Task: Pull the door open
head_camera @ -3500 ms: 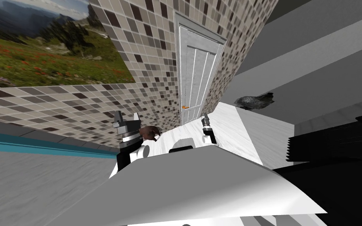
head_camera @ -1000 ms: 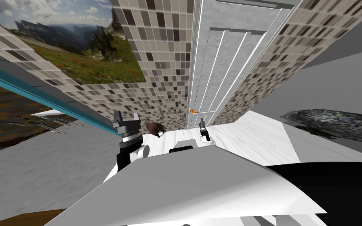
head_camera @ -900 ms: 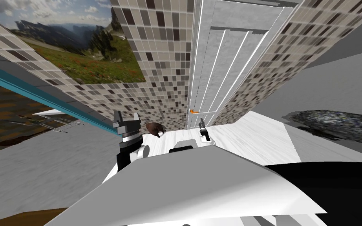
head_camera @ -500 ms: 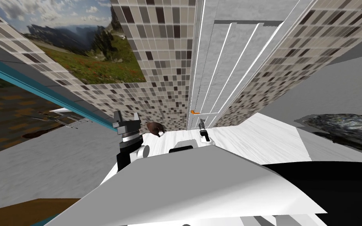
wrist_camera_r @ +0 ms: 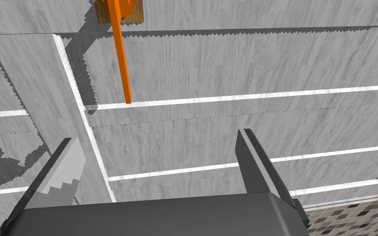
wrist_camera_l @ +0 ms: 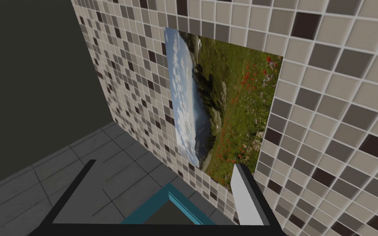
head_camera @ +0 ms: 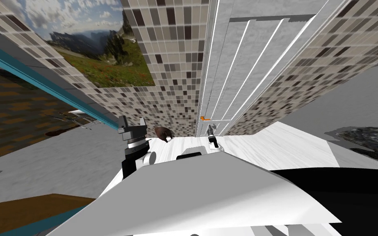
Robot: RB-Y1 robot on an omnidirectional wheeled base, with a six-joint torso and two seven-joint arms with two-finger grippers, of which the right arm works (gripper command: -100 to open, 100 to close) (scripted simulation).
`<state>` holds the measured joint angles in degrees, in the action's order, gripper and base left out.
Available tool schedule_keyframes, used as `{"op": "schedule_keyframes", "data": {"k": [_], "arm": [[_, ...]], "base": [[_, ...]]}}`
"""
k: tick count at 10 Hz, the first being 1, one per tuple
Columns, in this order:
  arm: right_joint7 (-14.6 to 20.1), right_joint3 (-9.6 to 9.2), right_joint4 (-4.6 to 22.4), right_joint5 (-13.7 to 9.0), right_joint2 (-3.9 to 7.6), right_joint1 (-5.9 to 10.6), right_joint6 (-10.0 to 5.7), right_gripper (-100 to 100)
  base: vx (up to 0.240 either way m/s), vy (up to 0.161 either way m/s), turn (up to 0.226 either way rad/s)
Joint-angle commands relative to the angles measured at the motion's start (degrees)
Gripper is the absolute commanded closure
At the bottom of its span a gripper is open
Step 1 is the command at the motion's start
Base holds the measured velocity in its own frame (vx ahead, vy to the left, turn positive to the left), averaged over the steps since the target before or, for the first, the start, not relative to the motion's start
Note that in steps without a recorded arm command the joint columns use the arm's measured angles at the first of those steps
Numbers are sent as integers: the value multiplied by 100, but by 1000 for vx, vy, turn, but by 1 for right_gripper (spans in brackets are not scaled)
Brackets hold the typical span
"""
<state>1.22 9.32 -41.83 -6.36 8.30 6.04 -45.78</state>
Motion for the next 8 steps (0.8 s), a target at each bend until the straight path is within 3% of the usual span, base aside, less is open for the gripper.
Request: {"op": "schedule_keyframes", "data": {"k": [1,8], "arm": [[30,18,220,-4,15,101,-30,-100],[116,73,1026,-12,50,440,-211,-100]], "base": [[46,-87,113],[37,-63,93]]}}
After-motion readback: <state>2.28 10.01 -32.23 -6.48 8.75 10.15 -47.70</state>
